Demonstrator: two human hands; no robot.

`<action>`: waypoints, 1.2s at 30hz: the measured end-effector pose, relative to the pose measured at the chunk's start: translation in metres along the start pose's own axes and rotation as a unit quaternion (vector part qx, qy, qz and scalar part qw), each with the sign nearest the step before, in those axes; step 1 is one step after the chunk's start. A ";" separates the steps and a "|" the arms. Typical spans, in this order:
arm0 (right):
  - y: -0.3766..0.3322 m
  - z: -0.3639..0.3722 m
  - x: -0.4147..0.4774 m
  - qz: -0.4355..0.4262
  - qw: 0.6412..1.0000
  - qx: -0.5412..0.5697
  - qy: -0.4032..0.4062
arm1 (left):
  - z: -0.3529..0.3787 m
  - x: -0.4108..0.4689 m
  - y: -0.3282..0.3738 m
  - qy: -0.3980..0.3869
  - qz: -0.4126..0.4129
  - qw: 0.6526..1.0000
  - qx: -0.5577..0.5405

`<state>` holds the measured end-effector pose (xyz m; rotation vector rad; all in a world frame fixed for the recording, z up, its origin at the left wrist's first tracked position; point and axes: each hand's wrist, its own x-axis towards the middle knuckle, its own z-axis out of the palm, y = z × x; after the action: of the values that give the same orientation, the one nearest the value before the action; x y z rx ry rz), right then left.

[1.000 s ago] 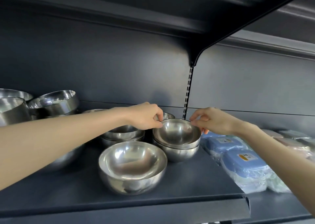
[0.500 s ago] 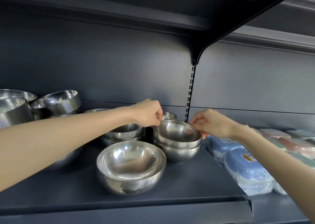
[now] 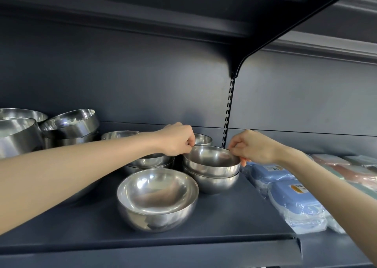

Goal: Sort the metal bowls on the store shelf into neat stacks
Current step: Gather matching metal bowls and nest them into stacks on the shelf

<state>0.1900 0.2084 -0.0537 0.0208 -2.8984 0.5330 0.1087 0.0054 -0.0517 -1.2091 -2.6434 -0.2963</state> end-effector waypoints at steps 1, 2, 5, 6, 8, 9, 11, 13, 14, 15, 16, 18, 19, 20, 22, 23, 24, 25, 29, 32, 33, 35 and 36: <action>0.000 0.000 0.000 -0.001 1.000 -0.001 0.003 | 0.000 0.000 0.001 0.001 0.000 1.000 0.006; 0.000 0.000 -0.001 -0.001 1.000 -0.002 0.006 | 0.000 0.000 0.002 0.002 -0.001 1.000 0.011; 0.000 -0.001 -0.002 -0.001 1.000 -0.007 0.006 | -0.002 -0.001 0.003 -0.008 -0.006 1.000 0.021; 0.000 -0.002 -0.003 -0.004 1.000 -0.009 0.005 | -0.003 -0.002 0.004 -0.016 -0.011 1.000 0.023; -0.001 -0.005 -0.003 -0.012 1.000 -0.011 0.005 | -0.008 -0.004 0.005 -0.032 -0.022 0.999 0.020; -0.002 -0.007 -0.003 -0.018 1.000 -0.015 0.008 | -0.011 -0.005 0.004 -0.035 -0.026 0.999 0.013; -0.004 -0.009 -0.001 -0.027 0.999 -0.030 0.017 | -0.018 -0.007 0.001 -0.036 -0.030 0.999 -0.003; -0.007 -0.011 0.001 -0.033 0.998 -0.042 0.020 | -0.027 -0.012 -0.002 -0.037 -0.033 0.999 -0.002; -0.009 -0.012 0.003 -0.039 0.998 -0.050 0.019 | -0.032 -0.014 -0.004 -0.039 -0.034 0.999 0.007; -0.012 -0.013 0.005 -0.046 0.997 -0.060 0.019 | -0.037 -0.017 -0.006 -0.040 -0.035 0.998 0.020; -0.016 -0.014 0.008 -0.056 0.996 -0.069 0.020 | -0.042 -0.021 -0.010 -0.042 -0.037 0.998 0.036; -0.027 -0.016 0.013 -0.078 0.994 -0.079 0.023 | -0.053 -0.030 -0.020 -0.040 -0.049 0.996 0.066; -0.035 -0.016 0.016 -0.087 0.993 -0.078 0.022 | -0.060 -0.034 -0.026 -0.038 -0.057 0.994 0.080; -0.043 -0.017 0.021 -0.094 0.992 -0.077 0.019 | -0.067 -0.040 -0.032 -0.036 -0.066 0.993 0.092; -0.061 -0.015 0.031 -0.105 0.991 -0.080 0.008 | -0.083 -0.051 -0.047 -0.034 -0.086 0.990 0.109; -0.071 -0.014 0.036 -0.113 0.990 -0.083 0.004 | -0.091 -0.056 -0.055 -0.034 -0.095 0.988 0.118; -0.081 -0.012 0.042 -0.123 0.989 -0.086 0.002 | -0.099 -0.062 -0.064 -0.033 -0.103 0.986 0.125; -0.091 -0.010 0.047 -0.131 0.987 -0.089 0.002 | -0.107 -0.068 -0.073 -0.032 -0.111 0.984 0.132; -0.133 0.000 0.070 -0.144 0.985 -0.090 -0.006 | -0.132 -0.093 -0.114 -0.021 -0.139 0.977 0.162; -0.169 0.010 0.089 -0.149 0.983 -0.104 -0.018 | -0.146 -0.110 -0.151 -0.014 -0.157 0.972 0.176; -0.181 0.014 0.095 -0.150 0.983 -0.104 -0.018 | -0.150 -0.115 -0.164 -0.016 -0.161 0.970 0.179; -0.205 0.022 0.106 -0.144 0.984 -0.097 -0.021 | -0.156 -0.124 -0.189 -0.026 -0.167 0.968 0.184; -0.217 0.026 0.111 -0.139 0.985 -0.098 -0.025 | -0.159 -0.128 -0.201 -0.032 -0.166 0.968 0.186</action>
<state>0.0871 -0.0008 0.0203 0.4089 -2.9114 0.2000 0.0552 -0.2583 0.0462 -0.6694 -2.7813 0.1859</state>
